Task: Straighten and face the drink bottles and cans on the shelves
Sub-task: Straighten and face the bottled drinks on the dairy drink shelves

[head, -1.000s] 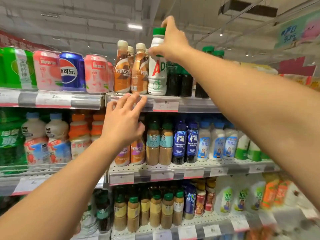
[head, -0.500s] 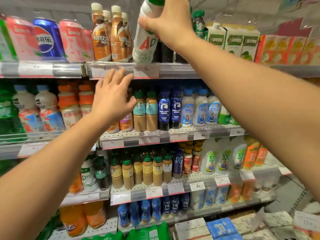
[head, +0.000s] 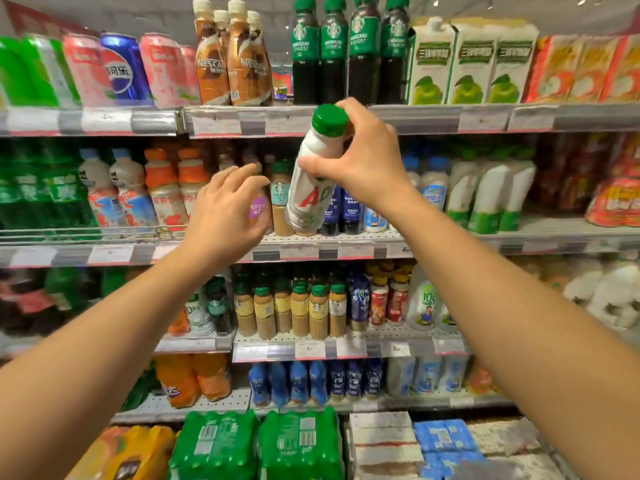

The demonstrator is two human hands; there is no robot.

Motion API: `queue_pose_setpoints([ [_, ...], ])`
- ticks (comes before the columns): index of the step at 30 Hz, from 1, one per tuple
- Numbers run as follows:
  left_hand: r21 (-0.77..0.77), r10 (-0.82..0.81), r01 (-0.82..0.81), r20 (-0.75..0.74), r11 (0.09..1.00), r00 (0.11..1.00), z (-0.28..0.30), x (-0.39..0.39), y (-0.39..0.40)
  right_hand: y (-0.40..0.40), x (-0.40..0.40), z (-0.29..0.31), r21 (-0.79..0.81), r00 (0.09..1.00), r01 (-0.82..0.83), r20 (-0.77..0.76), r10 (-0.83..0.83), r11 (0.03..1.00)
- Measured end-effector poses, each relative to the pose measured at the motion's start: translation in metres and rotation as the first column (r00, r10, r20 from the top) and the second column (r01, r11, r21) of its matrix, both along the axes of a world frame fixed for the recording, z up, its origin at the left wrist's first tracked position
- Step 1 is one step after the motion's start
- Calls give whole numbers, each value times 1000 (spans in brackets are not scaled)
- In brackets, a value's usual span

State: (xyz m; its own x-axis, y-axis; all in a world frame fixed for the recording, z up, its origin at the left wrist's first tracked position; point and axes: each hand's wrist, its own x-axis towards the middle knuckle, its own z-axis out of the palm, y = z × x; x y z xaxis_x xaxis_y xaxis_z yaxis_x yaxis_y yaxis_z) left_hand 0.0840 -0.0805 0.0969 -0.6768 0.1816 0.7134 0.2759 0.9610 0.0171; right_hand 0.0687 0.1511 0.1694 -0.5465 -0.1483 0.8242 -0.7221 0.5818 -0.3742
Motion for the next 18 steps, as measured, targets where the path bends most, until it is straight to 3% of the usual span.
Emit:
queue_pose_setpoints([
  [4, -9, 21, -21, 76, 1000, 997, -26, 13, -4, 12, 9, -24, 71, 997, -7, 74, 2, 997],
  [9, -7, 26, -25, 190, 1000, 981, -60, 25, -19, 9, 22, -67, 43, 984, -24, 175, 16, 999],
  [18, 163, 46, -102, 317, 981, 947, -111, 13, -90, -16, 39, -158, 16, 932, 192, 311, -188, 981],
])
